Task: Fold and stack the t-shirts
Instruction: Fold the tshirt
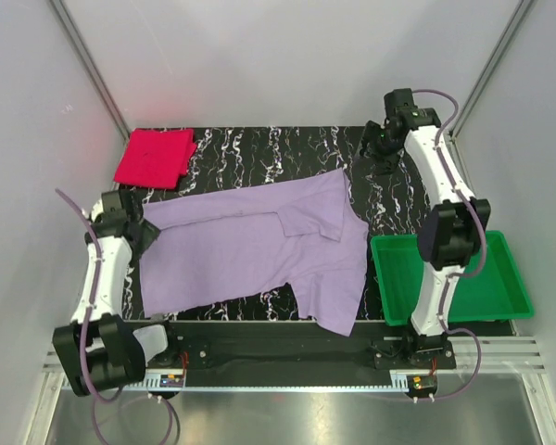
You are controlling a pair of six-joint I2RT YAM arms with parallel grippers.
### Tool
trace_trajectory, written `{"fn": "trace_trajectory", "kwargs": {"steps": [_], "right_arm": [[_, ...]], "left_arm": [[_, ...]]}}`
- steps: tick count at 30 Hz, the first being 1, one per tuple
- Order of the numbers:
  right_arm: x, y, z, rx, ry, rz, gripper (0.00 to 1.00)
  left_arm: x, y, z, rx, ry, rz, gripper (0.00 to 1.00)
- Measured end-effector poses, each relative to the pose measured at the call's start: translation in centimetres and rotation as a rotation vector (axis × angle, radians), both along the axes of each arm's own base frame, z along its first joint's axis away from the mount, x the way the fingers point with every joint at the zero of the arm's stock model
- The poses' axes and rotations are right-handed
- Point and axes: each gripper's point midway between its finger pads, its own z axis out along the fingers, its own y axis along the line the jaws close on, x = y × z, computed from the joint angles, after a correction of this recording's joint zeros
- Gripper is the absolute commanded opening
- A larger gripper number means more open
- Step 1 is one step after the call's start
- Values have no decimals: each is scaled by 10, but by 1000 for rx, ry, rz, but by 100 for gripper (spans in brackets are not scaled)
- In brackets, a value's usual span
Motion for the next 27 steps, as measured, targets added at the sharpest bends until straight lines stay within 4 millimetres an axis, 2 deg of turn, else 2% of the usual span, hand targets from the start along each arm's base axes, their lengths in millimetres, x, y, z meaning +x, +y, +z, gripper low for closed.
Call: {"fn": "trace_trajectory", "kwargs": {"steps": [2,4,5,7,8,9,10,11,13,16,17,19,23,27], "right_arm": [[-30,18,21,3,-15,47,70],[-57,52,34,0,-35,134,69],[-76,77,36,-1,-38,203,68],[-122,130,30,3,-22,359,61],[-148,153,21,9,-8,437,59],[-178,168,10,9,30,503,57],[-201,174,1,6,64,542,54],[-225,175,-10,4,101,572,53],[-265,157,-30,-13,179,575,49],[-308,120,-48,-13,231,507,43],[-322,109,-53,-4,234,483,37],[-350,90,-64,18,258,433,36],[-383,70,-91,57,315,337,34],[-394,66,-114,86,354,235,36]], "left_arm": [[-34,-3,-18,-5,60,53,67],[-60,-4,-31,-4,112,97,70],[-69,-3,-35,-3,128,119,70],[-81,-2,-39,-8,147,145,70],[-85,0,-40,-10,154,156,70],[-86,2,-40,-9,156,164,70],[-86,3,-40,-8,154,165,69],[-85,3,-40,-9,153,163,69],[-84,2,-40,-12,152,152,67],[-79,-1,-39,-27,131,131,65],[-76,-2,-39,-32,123,125,65],[-72,-6,-42,-46,116,110,65],[-72,-17,-56,-82,148,73,65],[-71,-23,-61,-101,165,44,64]]}}
